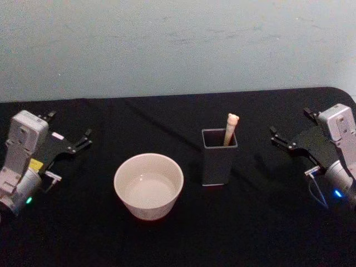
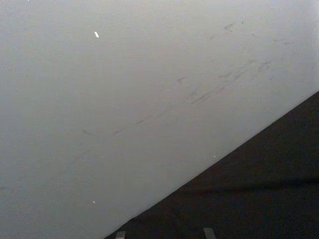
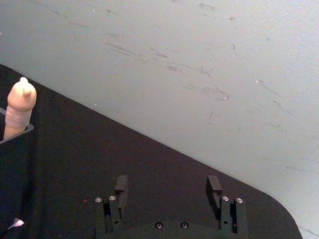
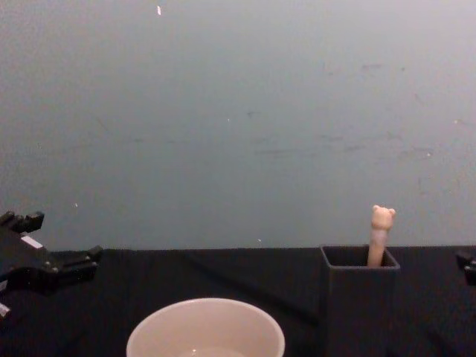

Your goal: Pick up the stirring spoon with one hand, stir inside the cup, then place it back in its original position.

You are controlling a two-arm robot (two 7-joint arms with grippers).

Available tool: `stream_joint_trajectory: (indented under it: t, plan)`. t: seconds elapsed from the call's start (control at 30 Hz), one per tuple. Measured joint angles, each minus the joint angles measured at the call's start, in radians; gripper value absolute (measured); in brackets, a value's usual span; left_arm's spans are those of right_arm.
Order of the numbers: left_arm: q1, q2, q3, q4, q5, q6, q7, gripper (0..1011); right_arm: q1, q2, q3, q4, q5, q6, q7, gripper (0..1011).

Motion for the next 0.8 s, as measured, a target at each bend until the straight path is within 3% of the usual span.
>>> stream_joint_trajectory:
  t: [0.8]
  plan:
    - [0.0, 0.0, 0.0, 0.0, 0.0, 0.0, 0.0, 1001, 0.0, 0.0, 0.0, 0.0, 0.0, 0.0, 0.0, 1000]
